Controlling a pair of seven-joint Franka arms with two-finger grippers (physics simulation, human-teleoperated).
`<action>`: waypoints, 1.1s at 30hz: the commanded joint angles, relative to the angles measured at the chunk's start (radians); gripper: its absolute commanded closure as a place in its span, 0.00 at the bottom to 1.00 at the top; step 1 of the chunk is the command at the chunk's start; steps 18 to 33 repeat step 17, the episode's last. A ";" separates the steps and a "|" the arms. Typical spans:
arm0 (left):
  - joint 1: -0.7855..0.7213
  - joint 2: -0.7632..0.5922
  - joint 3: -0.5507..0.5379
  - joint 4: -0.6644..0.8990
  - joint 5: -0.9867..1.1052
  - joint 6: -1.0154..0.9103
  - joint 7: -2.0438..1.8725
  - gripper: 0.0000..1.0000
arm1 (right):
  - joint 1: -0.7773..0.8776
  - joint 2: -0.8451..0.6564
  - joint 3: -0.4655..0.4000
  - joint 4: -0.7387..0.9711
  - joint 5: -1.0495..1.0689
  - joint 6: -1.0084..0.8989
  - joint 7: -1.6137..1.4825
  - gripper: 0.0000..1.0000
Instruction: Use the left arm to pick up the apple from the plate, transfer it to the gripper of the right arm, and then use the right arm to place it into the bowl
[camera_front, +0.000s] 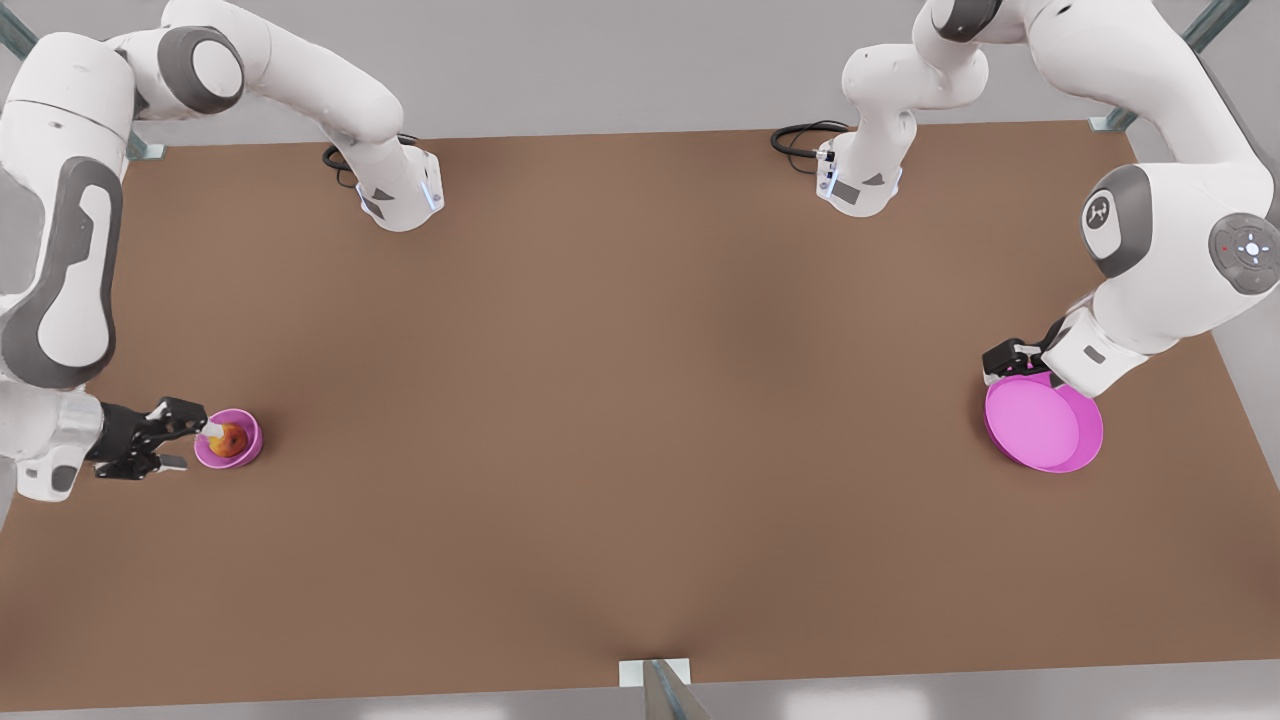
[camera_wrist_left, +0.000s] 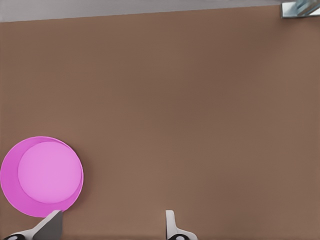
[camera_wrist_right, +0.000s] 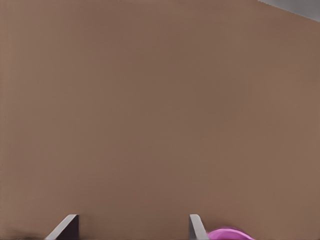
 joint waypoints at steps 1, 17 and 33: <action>-0.003 -0.001 0.000 0.001 0.003 0.000 -0.049 0.00 | 0.014 -0.117 0.086 -0.048 -0.158 -0.063 0.579 0.14; 0.010 -0.058 0.003 0.004 0.005 -0.043 0.010 0.00 | 0.861 -0.314 -0.776 -0.099 0.037 -0.021 0.694 0.00; 0.010 -0.058 0.003 0.004 0.005 -0.043 0.010 0.00 | 0.861 -0.314 -0.776 -0.099 0.037 -0.021 0.694 0.00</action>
